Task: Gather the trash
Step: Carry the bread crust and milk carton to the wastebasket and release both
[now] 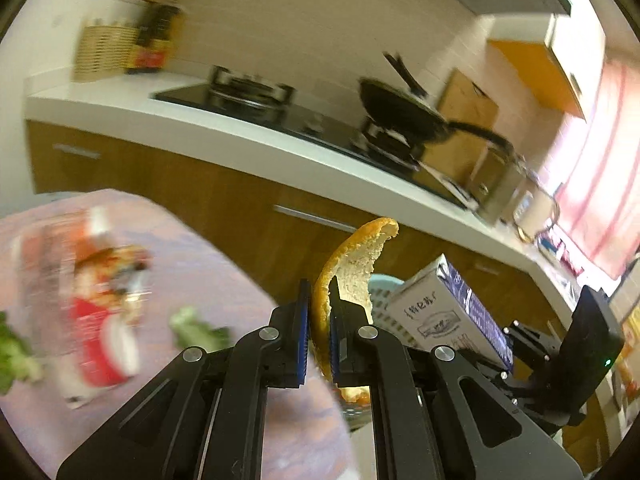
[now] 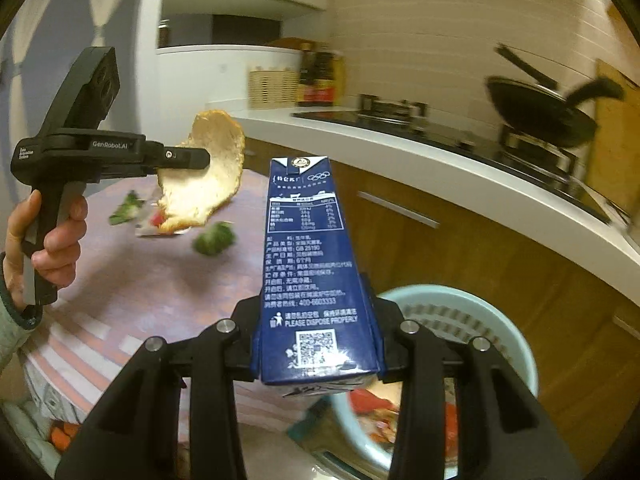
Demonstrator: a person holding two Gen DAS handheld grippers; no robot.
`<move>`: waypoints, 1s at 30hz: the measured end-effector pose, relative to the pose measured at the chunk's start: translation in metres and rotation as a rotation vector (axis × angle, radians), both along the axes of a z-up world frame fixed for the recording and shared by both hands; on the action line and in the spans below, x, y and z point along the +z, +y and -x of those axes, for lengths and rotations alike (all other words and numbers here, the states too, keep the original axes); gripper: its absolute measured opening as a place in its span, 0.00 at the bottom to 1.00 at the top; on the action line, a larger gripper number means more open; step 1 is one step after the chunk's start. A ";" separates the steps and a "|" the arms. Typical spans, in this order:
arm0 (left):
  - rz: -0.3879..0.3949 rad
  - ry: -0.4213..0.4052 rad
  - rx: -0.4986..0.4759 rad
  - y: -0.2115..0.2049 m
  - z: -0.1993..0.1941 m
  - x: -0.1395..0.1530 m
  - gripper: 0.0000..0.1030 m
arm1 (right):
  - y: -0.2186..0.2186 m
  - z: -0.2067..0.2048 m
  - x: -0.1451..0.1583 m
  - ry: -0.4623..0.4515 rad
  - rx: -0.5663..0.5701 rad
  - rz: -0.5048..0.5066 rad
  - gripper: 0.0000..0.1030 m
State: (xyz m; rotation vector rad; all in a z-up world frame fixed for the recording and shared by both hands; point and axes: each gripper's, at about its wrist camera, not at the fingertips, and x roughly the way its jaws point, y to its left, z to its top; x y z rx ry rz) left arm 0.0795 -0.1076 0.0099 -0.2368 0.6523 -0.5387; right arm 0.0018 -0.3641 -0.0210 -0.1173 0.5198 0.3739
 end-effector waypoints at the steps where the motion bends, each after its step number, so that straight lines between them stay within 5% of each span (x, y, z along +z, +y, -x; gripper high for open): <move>1: -0.014 0.006 -0.019 -0.014 -0.005 -0.002 0.06 | -0.008 -0.004 -0.002 0.003 -0.023 0.005 0.35; 11: -0.138 0.088 -0.143 -0.117 -0.041 -0.040 0.06 | -0.074 -0.020 -0.047 0.097 -0.194 -0.027 0.35; 22: -0.203 0.176 -0.182 -0.169 -0.066 -0.080 0.07 | -0.111 -0.047 -0.091 0.240 -0.356 -0.173 0.36; 24: -0.214 0.188 -0.178 -0.174 -0.068 -0.082 0.12 | -0.116 -0.055 -0.099 0.291 -0.404 -0.213 0.44; 28: -0.249 0.166 -0.170 -0.176 -0.062 -0.081 0.46 | -0.118 -0.060 -0.104 0.312 -0.412 -0.241 0.46; 30: -0.245 0.160 -0.176 -0.175 -0.059 -0.079 0.46 | -0.118 -0.057 -0.101 0.305 -0.400 -0.260 0.46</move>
